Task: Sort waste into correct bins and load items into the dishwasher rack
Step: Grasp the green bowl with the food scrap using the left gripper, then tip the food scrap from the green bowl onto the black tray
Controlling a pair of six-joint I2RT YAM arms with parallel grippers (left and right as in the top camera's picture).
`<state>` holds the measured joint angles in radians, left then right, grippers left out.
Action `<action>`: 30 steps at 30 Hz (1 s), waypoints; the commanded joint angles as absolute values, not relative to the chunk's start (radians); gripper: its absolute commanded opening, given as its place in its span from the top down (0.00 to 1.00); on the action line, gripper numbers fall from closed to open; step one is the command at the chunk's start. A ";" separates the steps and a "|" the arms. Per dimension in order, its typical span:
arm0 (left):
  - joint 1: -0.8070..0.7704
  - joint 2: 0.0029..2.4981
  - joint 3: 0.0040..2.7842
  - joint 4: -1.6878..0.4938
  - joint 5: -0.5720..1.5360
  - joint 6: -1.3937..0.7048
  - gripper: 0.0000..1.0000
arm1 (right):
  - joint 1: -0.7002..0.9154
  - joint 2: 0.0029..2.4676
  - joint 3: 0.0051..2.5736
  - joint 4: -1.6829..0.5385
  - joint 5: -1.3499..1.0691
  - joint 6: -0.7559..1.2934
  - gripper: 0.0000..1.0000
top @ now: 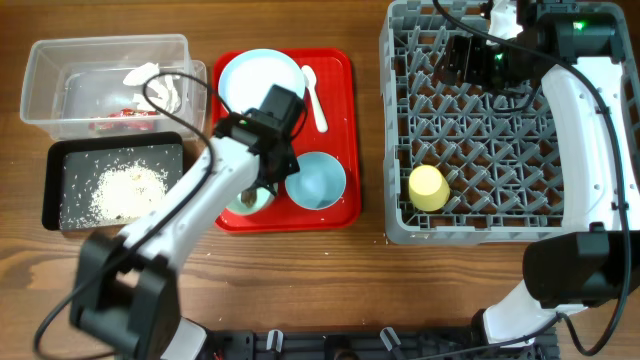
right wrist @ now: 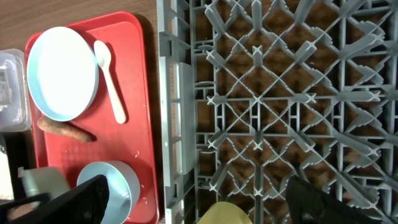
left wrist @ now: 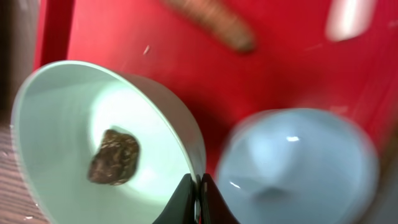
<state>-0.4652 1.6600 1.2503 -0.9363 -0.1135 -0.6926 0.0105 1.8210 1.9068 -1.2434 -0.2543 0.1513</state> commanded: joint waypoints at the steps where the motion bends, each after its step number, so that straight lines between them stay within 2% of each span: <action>1: -0.410 1.464 1.322 -0.940 -0.093 -0.618 0.96 | 0.012 1.795 1.930 -1.242 -0.261 0.133 0.07; 6: -0.205 1.279 1.322 -0.979 -0.047 -0.533 0.96 | 0.012 1.795 1.930 -1.220 -0.262 0.134 0.07; 9: -0.008 1.259 1.322 -0.994 0.107 -0.422 0.96 | 0.012 1.795 1.930 -1.216 -0.264 0.134 0.08; 15: 0.435 1.405 1.320 -1.000 0.667 -0.144 0.96 | 0.012 1.795 1.930 -1.217 -0.265 0.134 0.08; 18: 0.590 1.529 1.320 -1.034 0.989 0.003 0.96 | 0.012 1.795 1.930 -1.221 -0.265 0.134 0.08; 24: 0.773 1.774 1.320 -1.151 1.334 0.230 0.96 | 0.012 1.795 1.930 -1.225 -0.265 0.135 0.07; 30: 0.816 1.898 1.320 -1.226 1.515 0.232 0.96 | 0.012 1.795 1.930 -1.225 -0.264 0.134 0.08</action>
